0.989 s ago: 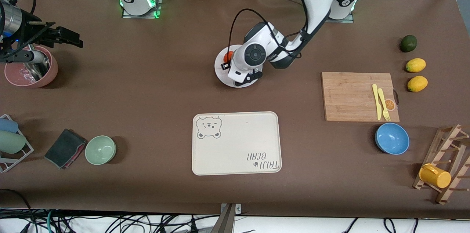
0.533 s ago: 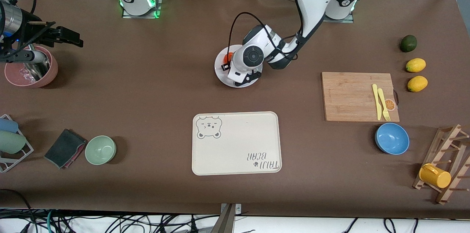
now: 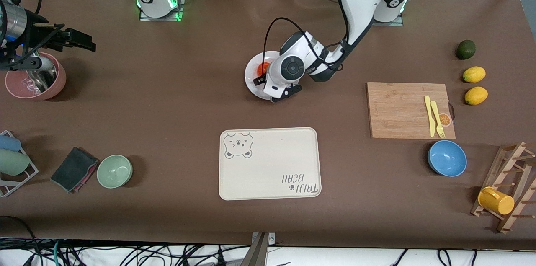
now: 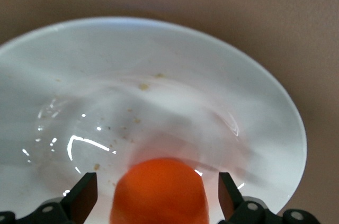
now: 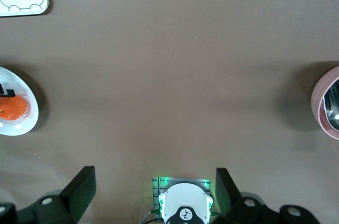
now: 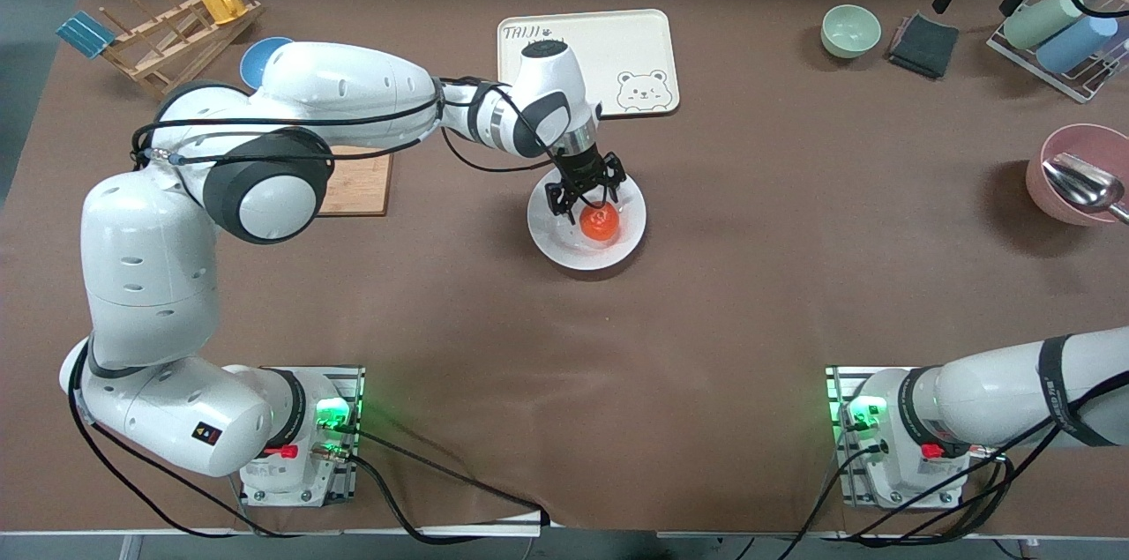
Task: Place orange and plate with both arms
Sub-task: 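Open the left gripper to release the orange and raise it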
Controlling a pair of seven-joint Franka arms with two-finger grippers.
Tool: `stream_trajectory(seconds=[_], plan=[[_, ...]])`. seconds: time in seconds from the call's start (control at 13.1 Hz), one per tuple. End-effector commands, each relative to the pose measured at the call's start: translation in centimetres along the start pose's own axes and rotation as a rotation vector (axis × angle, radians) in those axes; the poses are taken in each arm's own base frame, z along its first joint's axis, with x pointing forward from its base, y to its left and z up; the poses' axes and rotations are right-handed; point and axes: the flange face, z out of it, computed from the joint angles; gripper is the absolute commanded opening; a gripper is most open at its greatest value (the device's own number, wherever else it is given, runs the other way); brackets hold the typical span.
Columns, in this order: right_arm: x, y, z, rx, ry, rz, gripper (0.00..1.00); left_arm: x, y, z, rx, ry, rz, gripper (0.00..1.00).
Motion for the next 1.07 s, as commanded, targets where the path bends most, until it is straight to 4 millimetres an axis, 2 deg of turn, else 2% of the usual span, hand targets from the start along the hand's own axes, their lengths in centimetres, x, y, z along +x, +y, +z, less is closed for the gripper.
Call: stream_trajectory(seconds=[0.0, 0.23, 0.38, 0.46, 0.61, 0.76, 0.91, 0.99], plan=[[-0.3, 0.0, -0.3, 0.017, -0.006, -0.01, 1.0, 1.8, -0.3, -5.3, 0.012, -0.032, -0.036, 1.0], [-0.3, 0.0, -0.3, 0.017, -0.006, -0.011, 1.0, 5.3, -0.7, -13.3, 0.038, -0.077, -0.064, 1.0], [-0.3, -0.2, -0.2, 0.016, -0.008, -0.014, 1.0, 8.5, -2.7, -18.4, 0.093, -0.036, -0.078, 1.0], [-0.3, -0.2, -0.2, 0.016, -0.008, -0.014, 1.0, 9.9, -4.2, -21.0, 0.139, 0.038, -0.076, 1.0], [-0.3, -0.5, -0.3, 0.014, -0.007, -0.02, 1.0, 13.4, -8.7, -26.2, 0.211, 0.152, -0.046, 1.0], [-0.4, -0.7, -0.3, 0.014, -0.005, -0.022, 1.0, 17.9, -13.6, -30.4, 0.2, 0.145, 0.099, 1.0], [-0.3, -0.7, -0.7, 0.004, 0.016, -0.021, 1.0, 22.4, -18.8, -33.4, 0.163, 0.125, 0.202, 1.0], [-0.1, -0.8, -0.7, 0.0, 0.024, -0.017, 1.0, 22.9, -19.6, -34.1, 0.156, 0.128, 0.216, 1.0]])
